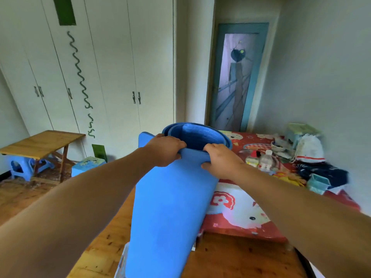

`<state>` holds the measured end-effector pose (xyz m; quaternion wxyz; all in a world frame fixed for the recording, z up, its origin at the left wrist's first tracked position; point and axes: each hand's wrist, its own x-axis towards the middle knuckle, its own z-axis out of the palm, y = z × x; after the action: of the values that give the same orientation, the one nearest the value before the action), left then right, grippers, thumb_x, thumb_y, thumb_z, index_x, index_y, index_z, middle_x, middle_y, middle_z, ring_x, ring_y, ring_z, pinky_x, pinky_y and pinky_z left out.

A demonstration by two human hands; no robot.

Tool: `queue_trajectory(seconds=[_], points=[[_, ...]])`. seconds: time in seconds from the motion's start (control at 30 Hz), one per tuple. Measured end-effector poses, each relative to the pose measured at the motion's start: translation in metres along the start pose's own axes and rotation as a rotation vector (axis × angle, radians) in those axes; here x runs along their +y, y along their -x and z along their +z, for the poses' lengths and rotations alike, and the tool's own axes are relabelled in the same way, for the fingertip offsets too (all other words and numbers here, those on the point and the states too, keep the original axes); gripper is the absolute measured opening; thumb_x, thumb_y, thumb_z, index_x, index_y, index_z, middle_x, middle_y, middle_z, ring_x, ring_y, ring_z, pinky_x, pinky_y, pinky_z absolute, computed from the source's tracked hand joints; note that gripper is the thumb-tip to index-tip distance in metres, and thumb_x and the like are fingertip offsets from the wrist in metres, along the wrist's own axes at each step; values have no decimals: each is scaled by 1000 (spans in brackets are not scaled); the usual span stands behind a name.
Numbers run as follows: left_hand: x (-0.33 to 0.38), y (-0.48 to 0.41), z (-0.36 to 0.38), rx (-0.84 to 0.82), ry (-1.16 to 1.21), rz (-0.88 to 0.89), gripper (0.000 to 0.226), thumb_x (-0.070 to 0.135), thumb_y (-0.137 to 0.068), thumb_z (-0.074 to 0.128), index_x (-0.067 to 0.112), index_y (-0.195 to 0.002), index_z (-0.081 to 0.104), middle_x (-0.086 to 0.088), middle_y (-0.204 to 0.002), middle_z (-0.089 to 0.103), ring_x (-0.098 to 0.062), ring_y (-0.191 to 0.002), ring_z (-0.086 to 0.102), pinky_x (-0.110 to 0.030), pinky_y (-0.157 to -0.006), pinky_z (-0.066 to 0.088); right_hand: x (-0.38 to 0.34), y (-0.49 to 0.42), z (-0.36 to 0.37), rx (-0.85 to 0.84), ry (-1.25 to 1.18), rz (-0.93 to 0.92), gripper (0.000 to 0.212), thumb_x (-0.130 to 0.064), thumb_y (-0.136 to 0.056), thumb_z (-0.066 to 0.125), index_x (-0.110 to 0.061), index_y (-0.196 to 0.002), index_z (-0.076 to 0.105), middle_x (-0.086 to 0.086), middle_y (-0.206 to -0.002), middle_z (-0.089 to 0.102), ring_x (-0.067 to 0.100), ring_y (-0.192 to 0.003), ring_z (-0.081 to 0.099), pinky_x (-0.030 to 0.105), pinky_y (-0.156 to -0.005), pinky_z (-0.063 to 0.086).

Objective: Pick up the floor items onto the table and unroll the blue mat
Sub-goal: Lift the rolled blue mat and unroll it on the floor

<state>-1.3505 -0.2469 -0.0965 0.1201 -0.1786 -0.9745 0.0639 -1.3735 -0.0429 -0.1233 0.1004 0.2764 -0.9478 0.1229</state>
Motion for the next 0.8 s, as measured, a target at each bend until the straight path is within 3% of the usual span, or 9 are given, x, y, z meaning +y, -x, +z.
queue_trajectory(seconds=[0.17, 0.3, 0.37, 0.43, 0.5, 0.63, 0.7, 0.8], points=[[105, 0, -13, -28, 15, 62, 16, 30, -91, 44, 23, -100, 56, 2, -95, 63, -19, -86, 54, -30, -77, 33, 48, 78, -24, -65, 74, 61, 37, -45, -80, 63, -17, -99, 49, 4, -100, 47, 28, -99, 47, 35, -71, 34], [166, 8, -7, -58, 77, 64, 22, 32, -90, 48, 23, -108, 55, 1, -104, 62, -22, -100, 56, -36, -86, 38, 77, 141, -26, 9, 35, 94, 33, -39, -82, 64, -12, -96, 54, 5, -99, 53, 25, -95, 49, 32, -67, 32], [180, 12, 3, -95, 136, 53, 36, 37, -87, 53, 26, -122, 51, 0, -122, 56, -23, -119, 48, -40, -97, 33, 84, 165, -24, 25, 2, 112, 29, -39, -82, 64, -14, -92, 53, 3, -95, 50, 23, -93, 47, 34, -70, 37], [187, 16, 11, -112, 189, 6, 67, 49, -82, 59, 29, -140, 34, 0, -147, 37, -21, -139, 27, -45, -110, 21, 91, 189, -28, 45, -34, 150, 27, -38, -82, 65, -19, -83, 47, -2, -86, 44, 19, -87, 42, 36, -69, 40], [180, 22, 21, -103, 286, -93, 92, 56, -72, 66, 31, -146, 18, 1, -156, 20, -22, -144, 13, -49, -116, 15, 99, 205, -33, 75, -43, 169, 27, -38, -83, 65, -19, -79, 46, -4, -83, 42, 16, -83, 40, 33, -66, 36], [169, 44, 42, -31, 724, -340, 115, 34, -59, 84, 28, -147, 11, -7, -153, 21, -29, -139, 24, -45, -111, 29, 111, 229, -50, 111, -36, 196, 27, -36, -82, 67, -12, -85, 56, 0, -88, 50, 20, -88, 47, 33, -72, 39], [174, 53, 49, -70, 960, -413, 112, 19, -63, 84, 22, -147, 10, -11, -144, 32, -33, -131, 37, -45, -105, 38, 115, 236, -56, 114, -26, 206, 27, -36, -82, 67, -11, -87, 58, 1, -90, 52, 21, -90, 48, 35, -77, 42], [184, 56, 50, -92, 1141, -418, 75, 6, -75, 73, 9, -138, 33, -16, -126, 53, -33, -113, 54, -48, -96, 48, 119, 248, -59, 118, -14, 227, 29, -36, -81, 69, -11, -90, 59, 2, -92, 54, 22, -90, 48, 36, -80, 42]])
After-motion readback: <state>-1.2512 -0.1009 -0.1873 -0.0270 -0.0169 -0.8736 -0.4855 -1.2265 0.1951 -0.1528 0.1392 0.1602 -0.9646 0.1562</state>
